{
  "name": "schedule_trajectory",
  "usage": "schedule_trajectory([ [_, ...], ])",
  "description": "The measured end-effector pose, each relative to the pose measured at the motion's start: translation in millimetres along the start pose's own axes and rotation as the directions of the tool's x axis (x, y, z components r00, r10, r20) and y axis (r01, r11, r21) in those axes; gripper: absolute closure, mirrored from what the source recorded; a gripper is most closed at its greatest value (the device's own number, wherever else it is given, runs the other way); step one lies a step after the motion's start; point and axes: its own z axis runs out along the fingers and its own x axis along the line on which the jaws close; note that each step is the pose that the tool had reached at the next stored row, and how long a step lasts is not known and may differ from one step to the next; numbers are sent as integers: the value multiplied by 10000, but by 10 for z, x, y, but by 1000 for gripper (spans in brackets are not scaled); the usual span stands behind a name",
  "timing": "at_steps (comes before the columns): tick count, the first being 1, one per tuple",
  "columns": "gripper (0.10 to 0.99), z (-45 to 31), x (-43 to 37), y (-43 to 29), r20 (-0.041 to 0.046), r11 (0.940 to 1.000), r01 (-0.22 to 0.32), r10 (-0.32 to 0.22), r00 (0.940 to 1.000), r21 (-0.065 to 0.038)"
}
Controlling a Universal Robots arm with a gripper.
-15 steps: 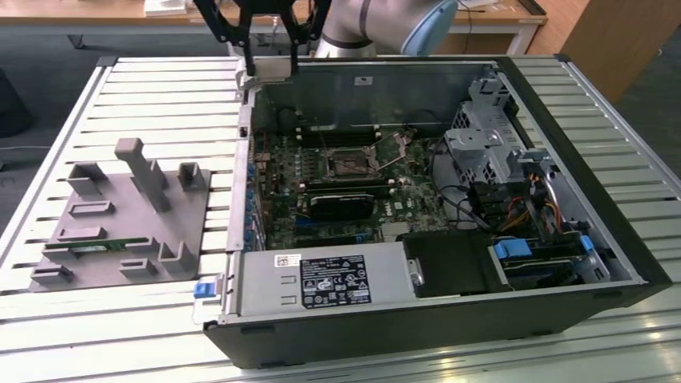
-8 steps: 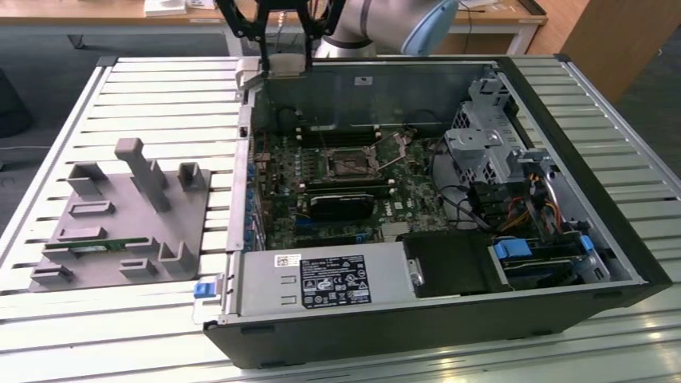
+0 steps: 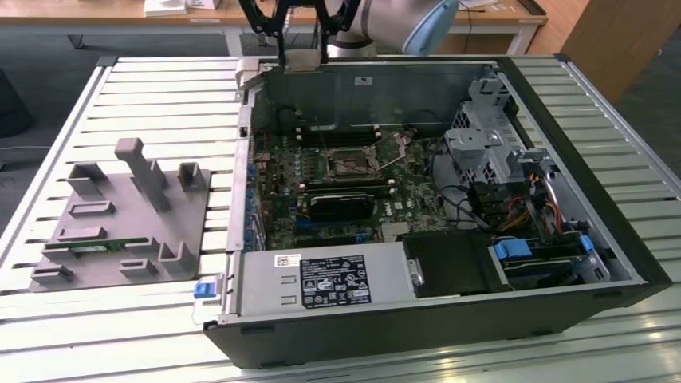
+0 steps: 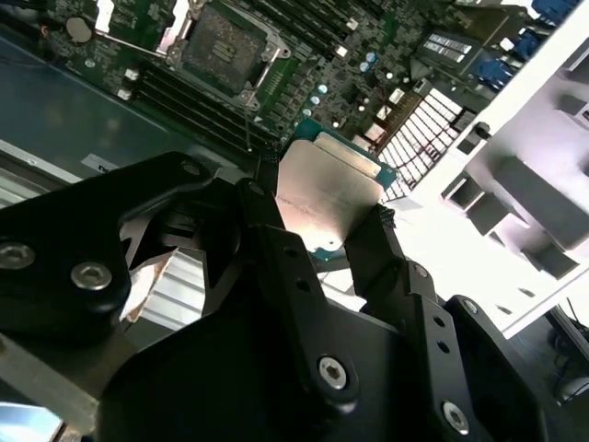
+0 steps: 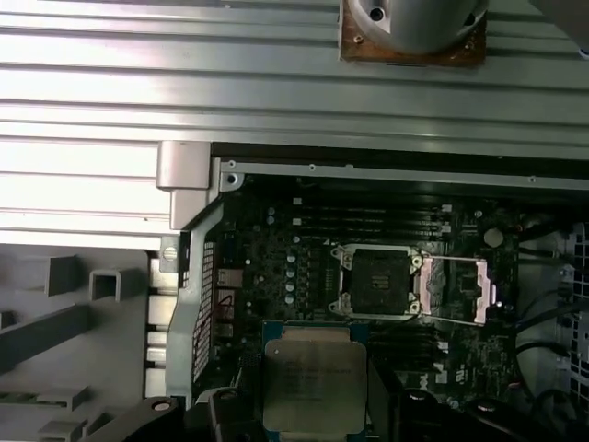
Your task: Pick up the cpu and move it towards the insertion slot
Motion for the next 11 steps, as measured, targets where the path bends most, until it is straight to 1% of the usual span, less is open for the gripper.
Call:
schedule_trajectory([
  [7, 545, 9, -180, 87, 0, 10000, 0, 0, 10000, 0],
  [11, 545, 11, -291, 104, -1, 10000, 1, -1, 10000, 1],
])
